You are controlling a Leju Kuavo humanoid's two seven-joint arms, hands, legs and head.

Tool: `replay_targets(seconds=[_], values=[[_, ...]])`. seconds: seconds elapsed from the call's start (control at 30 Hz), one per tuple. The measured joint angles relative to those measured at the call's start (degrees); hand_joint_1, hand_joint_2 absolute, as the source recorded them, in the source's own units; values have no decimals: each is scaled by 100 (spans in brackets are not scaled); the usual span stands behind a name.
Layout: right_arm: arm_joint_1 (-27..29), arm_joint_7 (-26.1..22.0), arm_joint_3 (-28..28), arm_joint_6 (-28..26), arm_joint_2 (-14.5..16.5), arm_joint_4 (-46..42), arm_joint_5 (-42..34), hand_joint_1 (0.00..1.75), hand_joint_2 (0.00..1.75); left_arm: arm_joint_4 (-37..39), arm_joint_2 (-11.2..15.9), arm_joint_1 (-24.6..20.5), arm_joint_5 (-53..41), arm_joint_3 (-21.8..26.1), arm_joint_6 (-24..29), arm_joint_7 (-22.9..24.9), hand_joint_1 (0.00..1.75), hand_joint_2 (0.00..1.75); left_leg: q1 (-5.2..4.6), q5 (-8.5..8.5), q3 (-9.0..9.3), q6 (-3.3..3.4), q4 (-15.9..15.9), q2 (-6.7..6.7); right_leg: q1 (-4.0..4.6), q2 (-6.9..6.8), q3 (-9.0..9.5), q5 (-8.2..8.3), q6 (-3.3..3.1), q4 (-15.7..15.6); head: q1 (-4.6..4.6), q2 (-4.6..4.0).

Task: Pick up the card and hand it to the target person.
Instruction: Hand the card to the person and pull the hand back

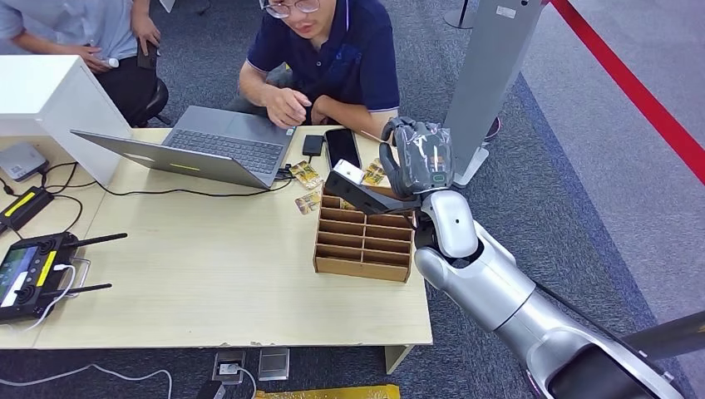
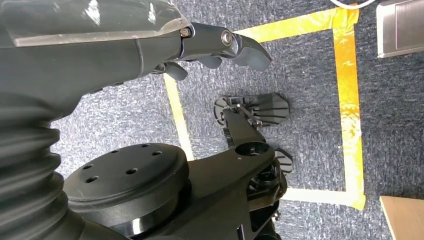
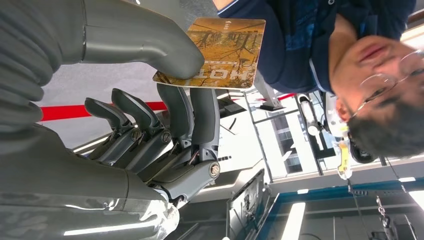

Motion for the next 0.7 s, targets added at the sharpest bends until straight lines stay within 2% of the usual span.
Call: replay_targets(seconds=[0.7], values=[[-32,-32,8,-1,25,58,-24,175,175,3,-2,-2,23,-7,22,-1,0,175,-1,-3,-2,0,1,-3,-1,-2,0,-3,1,1,0,0]])
